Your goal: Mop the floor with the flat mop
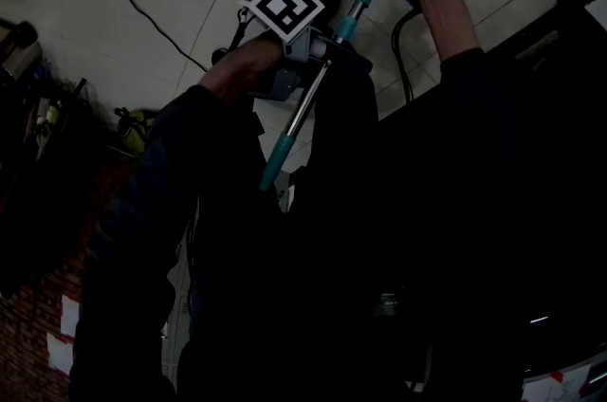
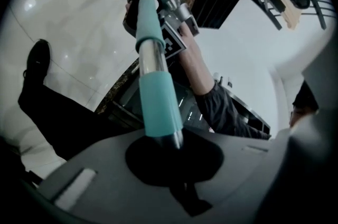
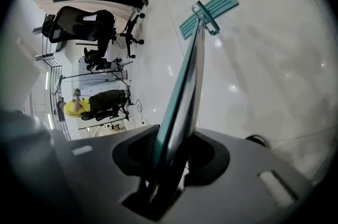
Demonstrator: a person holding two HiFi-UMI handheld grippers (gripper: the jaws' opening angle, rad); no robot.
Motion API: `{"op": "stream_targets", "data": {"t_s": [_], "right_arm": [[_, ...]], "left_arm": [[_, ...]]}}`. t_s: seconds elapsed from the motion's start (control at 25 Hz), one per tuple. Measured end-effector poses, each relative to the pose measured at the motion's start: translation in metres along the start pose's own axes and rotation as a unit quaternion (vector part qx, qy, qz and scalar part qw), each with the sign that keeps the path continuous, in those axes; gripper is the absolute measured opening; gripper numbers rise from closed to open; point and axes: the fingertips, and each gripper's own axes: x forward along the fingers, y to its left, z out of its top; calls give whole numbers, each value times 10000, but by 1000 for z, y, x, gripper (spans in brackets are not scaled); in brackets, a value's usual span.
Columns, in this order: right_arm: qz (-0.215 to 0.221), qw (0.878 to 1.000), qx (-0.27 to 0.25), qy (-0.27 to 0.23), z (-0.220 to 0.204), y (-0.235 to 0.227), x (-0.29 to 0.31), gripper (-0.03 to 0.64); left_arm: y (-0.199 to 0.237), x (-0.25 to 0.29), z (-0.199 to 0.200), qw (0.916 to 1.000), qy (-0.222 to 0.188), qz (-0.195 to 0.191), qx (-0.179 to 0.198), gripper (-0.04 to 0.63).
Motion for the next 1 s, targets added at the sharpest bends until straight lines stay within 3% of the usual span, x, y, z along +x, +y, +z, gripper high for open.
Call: {"op": "stream_targets", "data": {"t_s": [0.16,0.28,0.44,0.68,0.88,1.0], "right_arm": [[150,9998,103,-80,-30,-1,-4,138],[298,9993,203,-45,-78,5,-7,137],[279,9990,326,124,-167,0,-2,133],[272,9975,566,335,-300,-9,18,135],[288,9964,683,417,-392,-21,44,135],[294,9962,709,404,-449,-19,70,135]], "left_arm": [[-4,2,-29,9993,-98,-360,69,11],[-9,-4,-77,9982,34,-592,99,11],[26,-29,-165,9997,163,-17,-171,9],[50,-75,-278,9989,-179,-242,-371,12],[87,-109,-361,9986,-117,43,-514,12],[102,-136,-409,9986,-93,-68,-509,15]]}}
